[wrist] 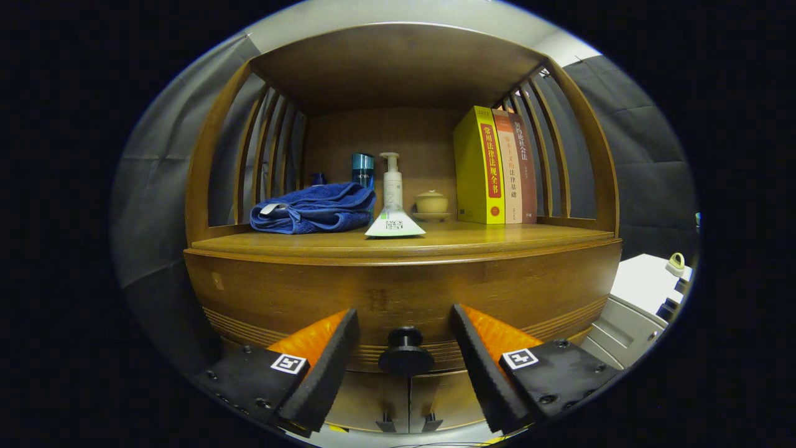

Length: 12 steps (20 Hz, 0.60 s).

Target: Pull open the drawer, take out the items inside it, and place them on the countertop above the cabinet.

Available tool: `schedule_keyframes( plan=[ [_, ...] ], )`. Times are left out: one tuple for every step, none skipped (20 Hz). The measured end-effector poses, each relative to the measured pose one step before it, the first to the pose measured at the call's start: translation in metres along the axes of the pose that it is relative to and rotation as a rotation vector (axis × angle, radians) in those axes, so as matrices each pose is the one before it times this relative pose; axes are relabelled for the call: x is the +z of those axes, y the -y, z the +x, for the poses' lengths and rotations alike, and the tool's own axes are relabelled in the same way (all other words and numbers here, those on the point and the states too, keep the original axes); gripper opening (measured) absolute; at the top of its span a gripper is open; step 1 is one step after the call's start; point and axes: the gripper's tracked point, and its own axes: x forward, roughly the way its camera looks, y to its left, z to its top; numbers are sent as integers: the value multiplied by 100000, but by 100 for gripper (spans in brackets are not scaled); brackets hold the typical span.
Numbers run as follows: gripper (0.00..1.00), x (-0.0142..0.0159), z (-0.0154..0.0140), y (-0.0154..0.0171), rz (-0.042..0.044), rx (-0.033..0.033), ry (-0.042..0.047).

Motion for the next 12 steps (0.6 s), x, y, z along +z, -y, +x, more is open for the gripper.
schedule_keyframes(
  plan=[
    [98, -336, -101, -111, 1968, 415, -1677],
    [98, 63, -333, -171, 2322, 508, -859],
    [99, 577, -511, 132, 1339, -290, 756],
    [99, 613, -634, 197, -10, -796, 1097],
    [99, 741, -833, 128, -250, -683, 1428],
    [99, 735, -917, -22, 56, -28, 1259],
    [99, 822, -1091, -253, 351, 727, 1170],
    [98, 698, -1050, -239, 417, 581, 746],
    [99, 702, -1132, 8, 260, 118, 542],
    [99, 488, -1084, -1, 177, -811, 294],
    [99, 525, -1166, 163, 106, -1013, 772],
    [98, 583, -1269, 104, 129, -849, 762]
  ],
)
